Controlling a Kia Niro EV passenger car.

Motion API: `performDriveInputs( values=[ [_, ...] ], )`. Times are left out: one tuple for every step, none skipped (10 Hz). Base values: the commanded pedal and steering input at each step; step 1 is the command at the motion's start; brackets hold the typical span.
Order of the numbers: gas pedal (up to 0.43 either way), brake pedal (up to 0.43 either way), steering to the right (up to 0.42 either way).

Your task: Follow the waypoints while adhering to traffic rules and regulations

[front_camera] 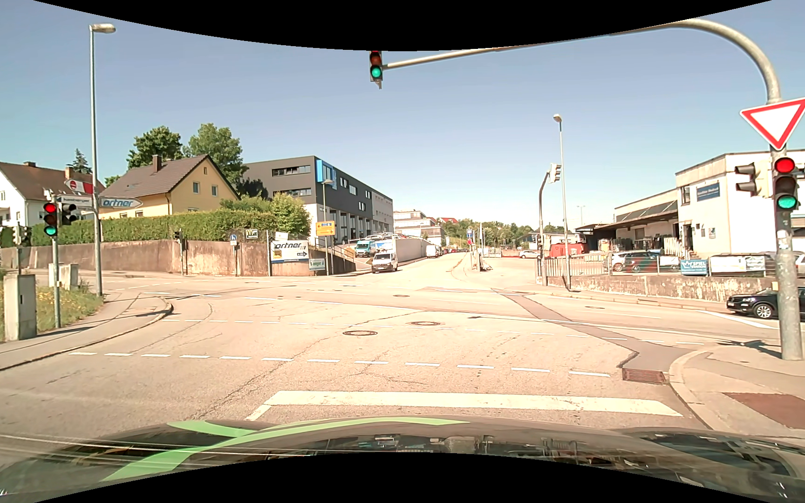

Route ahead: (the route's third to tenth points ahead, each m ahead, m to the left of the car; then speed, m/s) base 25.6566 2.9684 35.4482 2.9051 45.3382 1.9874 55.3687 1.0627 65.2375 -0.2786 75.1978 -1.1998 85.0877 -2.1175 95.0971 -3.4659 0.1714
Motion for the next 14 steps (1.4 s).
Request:
performDriveInputs(
  values=[
    [0.000, 0.000, 0.039],
    [0.000, 0.000, 0.039],
    [0.150, 0.000, 0.039],
    [0.248, 0.000, 0.039],
    [0.248, 0.000, 0.039],
    [0.248, 0.000, 0.037],
    [0.248, 0.000, 0.030],
    [0.240, 0.000, 0.033],
    [0.157, 0.000, 0.034],
    [0.138, 0.000, 0.034],
    [0.138, 0.000, 0.036],
    [0.157, 0.000, 0.038],
    [0.169, 0.000, 0.044],
    [0.177, 0.000, 0.046]
  ],
)
